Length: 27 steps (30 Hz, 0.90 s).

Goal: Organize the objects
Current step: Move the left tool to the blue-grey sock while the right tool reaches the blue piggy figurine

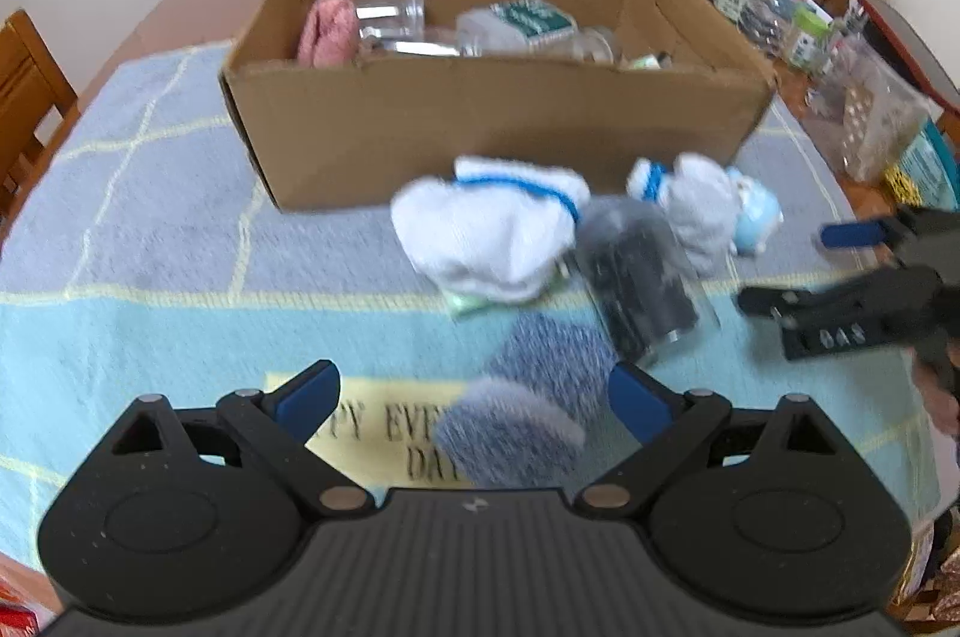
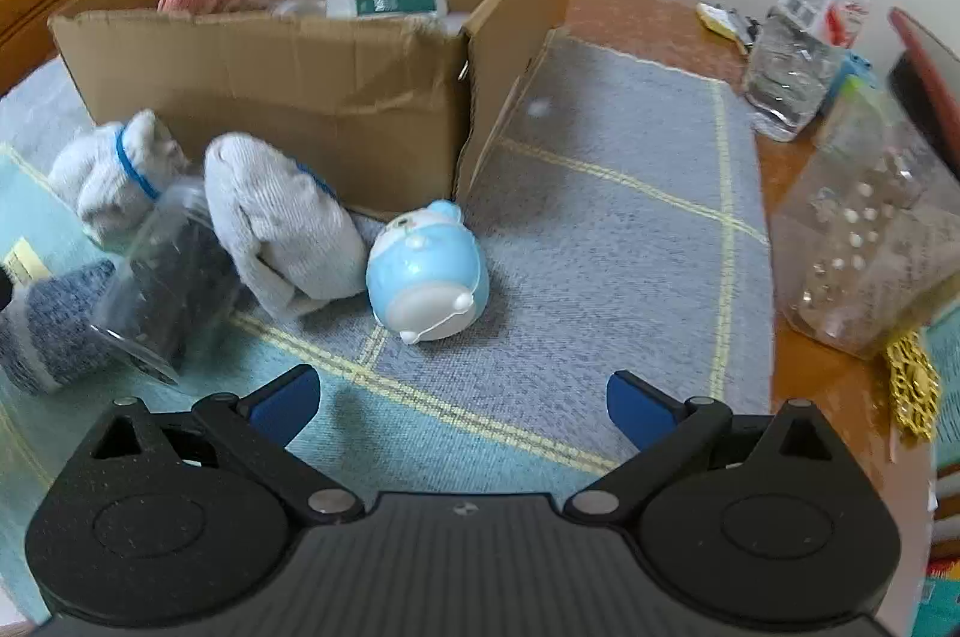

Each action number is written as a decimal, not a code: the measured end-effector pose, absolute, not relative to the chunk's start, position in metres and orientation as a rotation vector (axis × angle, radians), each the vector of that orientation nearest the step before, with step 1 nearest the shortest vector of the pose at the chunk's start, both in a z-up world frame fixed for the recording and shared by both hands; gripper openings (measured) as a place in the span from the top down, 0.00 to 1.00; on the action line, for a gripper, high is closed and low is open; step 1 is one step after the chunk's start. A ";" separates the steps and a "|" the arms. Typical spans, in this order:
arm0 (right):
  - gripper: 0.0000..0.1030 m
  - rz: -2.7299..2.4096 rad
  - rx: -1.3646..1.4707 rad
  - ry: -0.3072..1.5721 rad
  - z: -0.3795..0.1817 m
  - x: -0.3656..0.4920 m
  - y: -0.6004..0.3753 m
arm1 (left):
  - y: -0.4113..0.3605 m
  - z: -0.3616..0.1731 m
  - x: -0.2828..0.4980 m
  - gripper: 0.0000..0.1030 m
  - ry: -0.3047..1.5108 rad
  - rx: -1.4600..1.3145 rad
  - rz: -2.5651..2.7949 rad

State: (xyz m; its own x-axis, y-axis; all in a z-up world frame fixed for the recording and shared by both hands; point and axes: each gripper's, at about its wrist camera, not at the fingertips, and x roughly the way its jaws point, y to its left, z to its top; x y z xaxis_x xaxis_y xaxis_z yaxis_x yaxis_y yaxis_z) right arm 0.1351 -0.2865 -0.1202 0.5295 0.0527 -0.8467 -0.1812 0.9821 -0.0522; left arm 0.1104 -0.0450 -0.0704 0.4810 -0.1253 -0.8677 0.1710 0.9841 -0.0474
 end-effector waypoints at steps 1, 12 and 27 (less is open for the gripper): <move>0.00 0.143 -0.143 1.002 -0.124 0.137 -0.286 | -0.046 -0.074 0.108 0.07 1.064 0.042 -0.182; 0.00 0.166 -0.103 0.927 -0.136 0.155 -0.293 | -0.049 -0.114 0.098 0.07 1.122 0.034 -0.152; 0.00 0.190 -0.107 0.929 -0.137 0.157 -0.300 | -0.016 -0.109 0.100 0.04 1.120 0.034 -0.024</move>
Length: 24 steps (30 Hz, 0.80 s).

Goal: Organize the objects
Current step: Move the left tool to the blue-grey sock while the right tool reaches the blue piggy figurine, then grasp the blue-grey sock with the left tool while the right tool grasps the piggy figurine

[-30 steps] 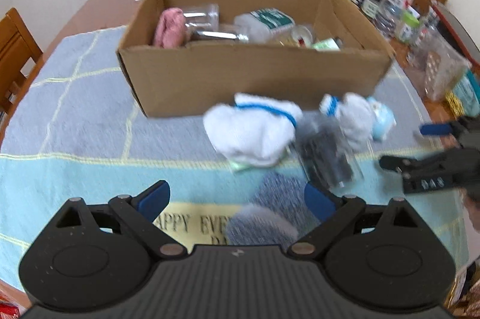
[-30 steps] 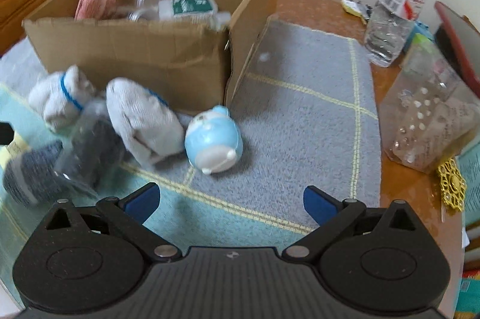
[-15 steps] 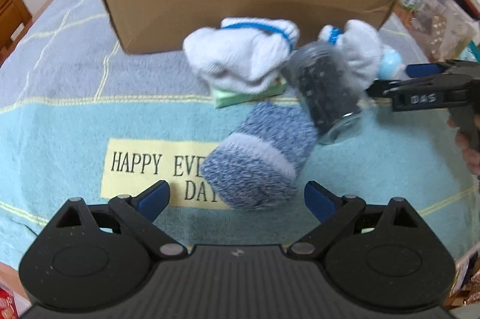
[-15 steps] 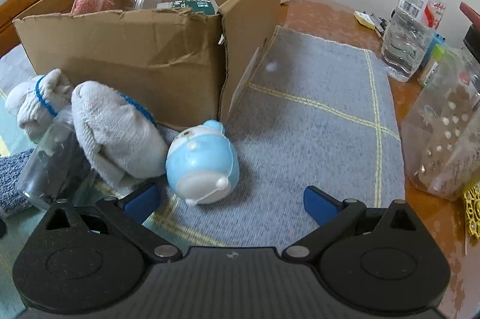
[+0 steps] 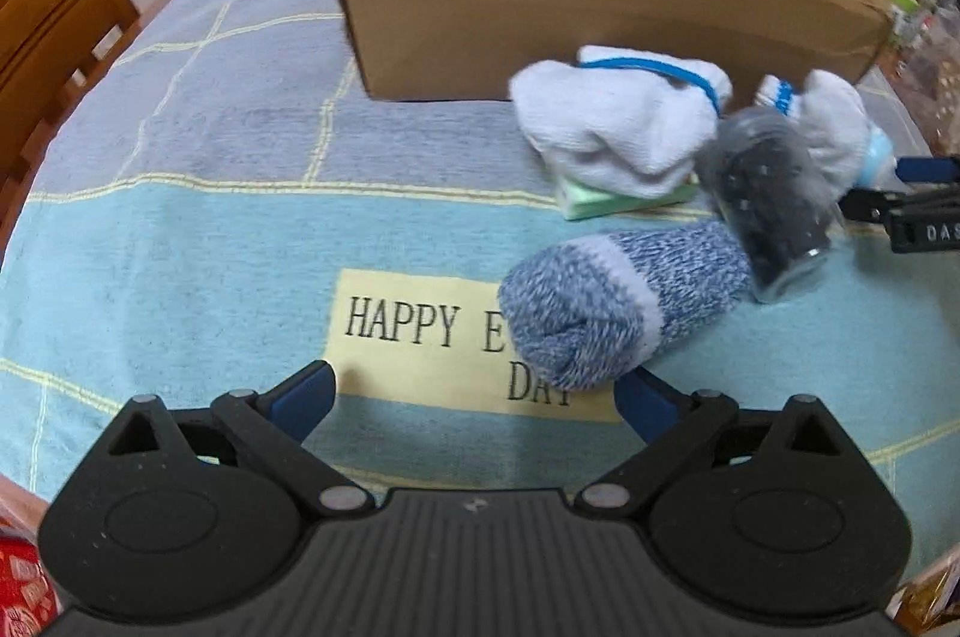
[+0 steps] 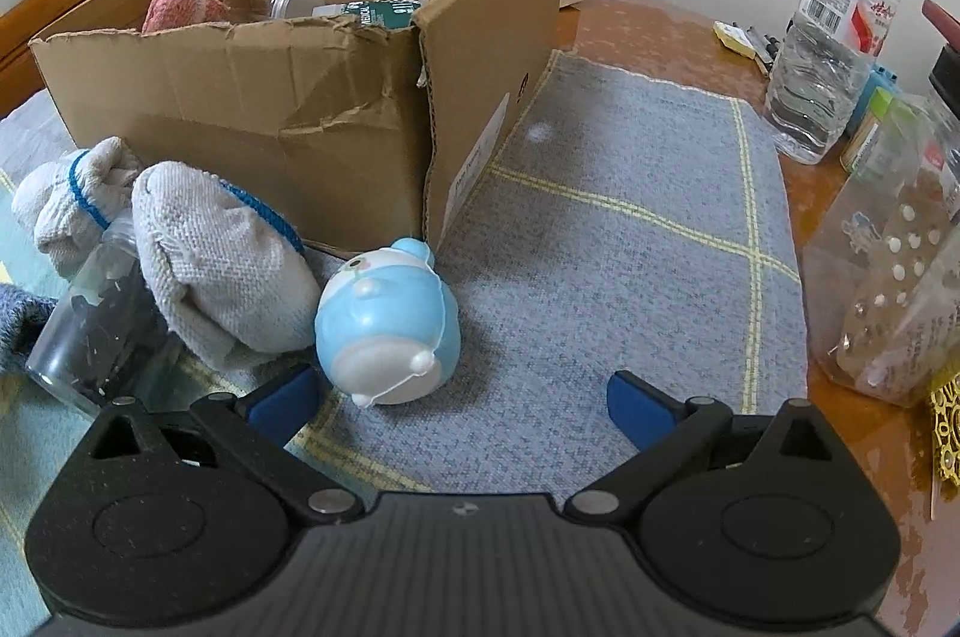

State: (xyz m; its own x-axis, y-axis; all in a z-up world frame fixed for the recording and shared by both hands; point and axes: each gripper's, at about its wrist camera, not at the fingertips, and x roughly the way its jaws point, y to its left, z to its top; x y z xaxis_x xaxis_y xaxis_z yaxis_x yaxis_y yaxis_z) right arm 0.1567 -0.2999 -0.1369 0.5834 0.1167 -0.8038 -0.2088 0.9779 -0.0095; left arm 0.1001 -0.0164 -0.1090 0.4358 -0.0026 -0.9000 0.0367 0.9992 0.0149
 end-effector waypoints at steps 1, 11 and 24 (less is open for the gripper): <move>0.00 0.192 -0.108 0.930 -0.137 0.157 -0.300 | -0.017 -0.109 0.101 0.04 1.125 0.020 -0.028; 0.00 0.220 -0.121 0.940 -0.137 0.164 -0.300 | -0.050 -0.103 0.100 0.04 1.141 -0.058 -0.100; 0.00 0.283 -0.189 0.931 -0.134 0.170 -0.295 | -0.062 -0.113 0.110 0.04 1.136 -0.039 -0.026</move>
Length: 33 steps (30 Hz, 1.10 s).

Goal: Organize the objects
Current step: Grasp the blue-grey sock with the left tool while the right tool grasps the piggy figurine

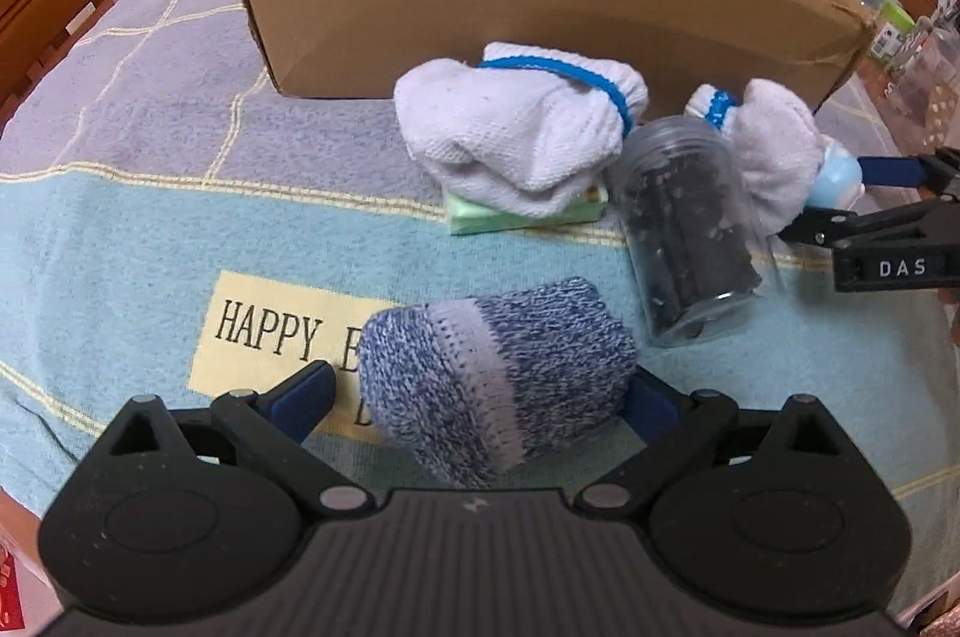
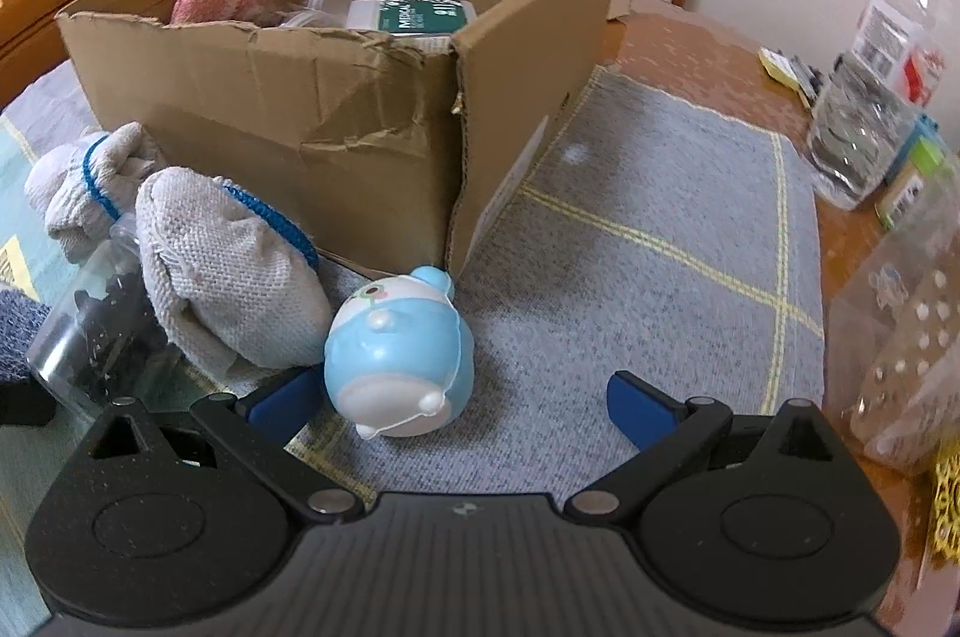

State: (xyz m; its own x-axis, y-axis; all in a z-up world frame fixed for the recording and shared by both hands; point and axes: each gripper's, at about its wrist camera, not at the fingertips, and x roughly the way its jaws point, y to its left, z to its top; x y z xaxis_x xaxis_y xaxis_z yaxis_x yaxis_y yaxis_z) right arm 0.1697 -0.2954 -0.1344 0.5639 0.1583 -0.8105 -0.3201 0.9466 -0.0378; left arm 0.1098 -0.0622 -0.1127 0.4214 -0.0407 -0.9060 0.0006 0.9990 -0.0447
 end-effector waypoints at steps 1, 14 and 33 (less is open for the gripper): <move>0.00 0.290 -0.206 0.925 -0.134 0.169 -0.294 | -0.062 -0.112 0.109 0.04 1.137 -0.047 -0.021; 0.44 0.402 -0.261 0.911 -0.123 0.163 -0.283 | -0.071 -0.108 0.116 0.20 1.134 -0.036 -0.032; 0.52 0.391 -0.233 0.926 -0.097 0.156 -0.289 | -0.057 -0.077 0.127 0.25 1.142 0.065 -0.164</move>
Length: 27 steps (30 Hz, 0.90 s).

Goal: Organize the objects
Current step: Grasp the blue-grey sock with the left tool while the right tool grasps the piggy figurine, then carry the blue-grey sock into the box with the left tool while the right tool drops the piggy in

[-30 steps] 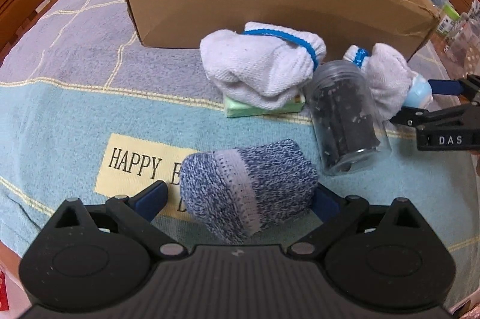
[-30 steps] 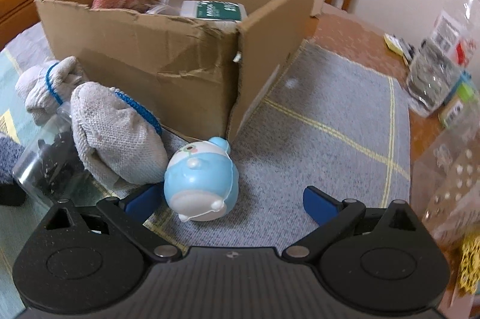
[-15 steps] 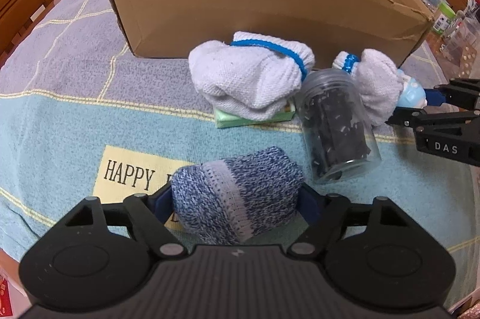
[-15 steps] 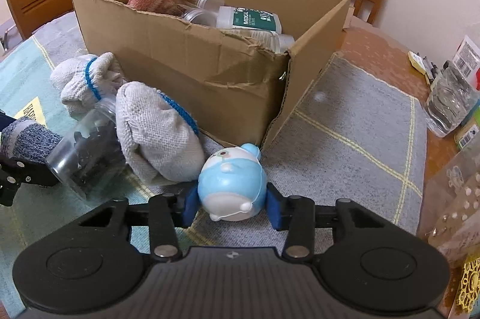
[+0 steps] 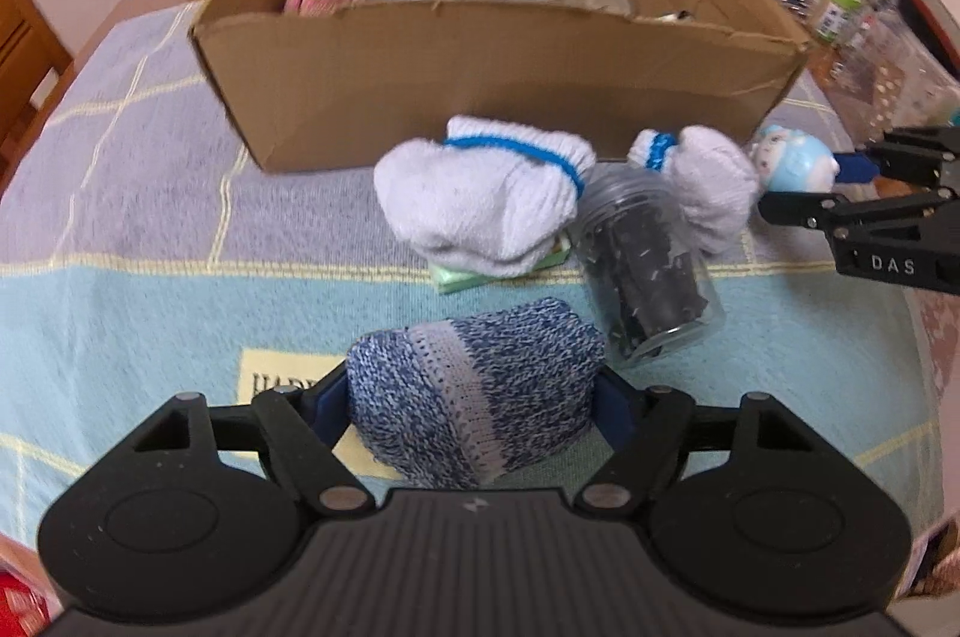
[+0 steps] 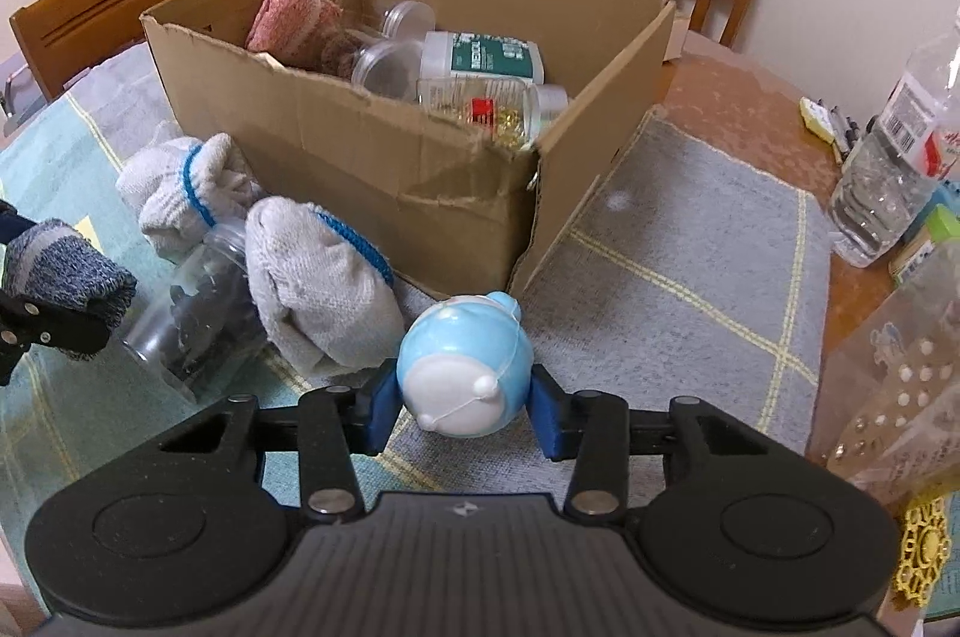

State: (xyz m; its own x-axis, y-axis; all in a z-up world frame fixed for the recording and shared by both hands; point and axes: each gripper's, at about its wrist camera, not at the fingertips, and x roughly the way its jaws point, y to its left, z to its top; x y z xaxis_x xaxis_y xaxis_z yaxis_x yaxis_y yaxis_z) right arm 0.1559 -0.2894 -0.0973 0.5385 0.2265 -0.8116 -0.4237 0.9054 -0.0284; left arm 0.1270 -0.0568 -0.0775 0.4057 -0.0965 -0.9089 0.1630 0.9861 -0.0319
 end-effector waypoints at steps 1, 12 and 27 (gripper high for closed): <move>0.52 0.389 -0.234 0.921 -0.094 0.155 -0.289 | -0.057 -0.073 0.127 0.25 1.140 0.077 -0.176; 0.52 0.360 -0.207 0.911 -0.063 0.147 -0.292 | -0.056 -0.032 0.144 0.25 1.101 0.142 -0.280; 0.52 0.443 -0.186 0.845 0.003 0.151 -0.293 | -0.066 0.038 0.186 0.25 0.995 0.168 -0.411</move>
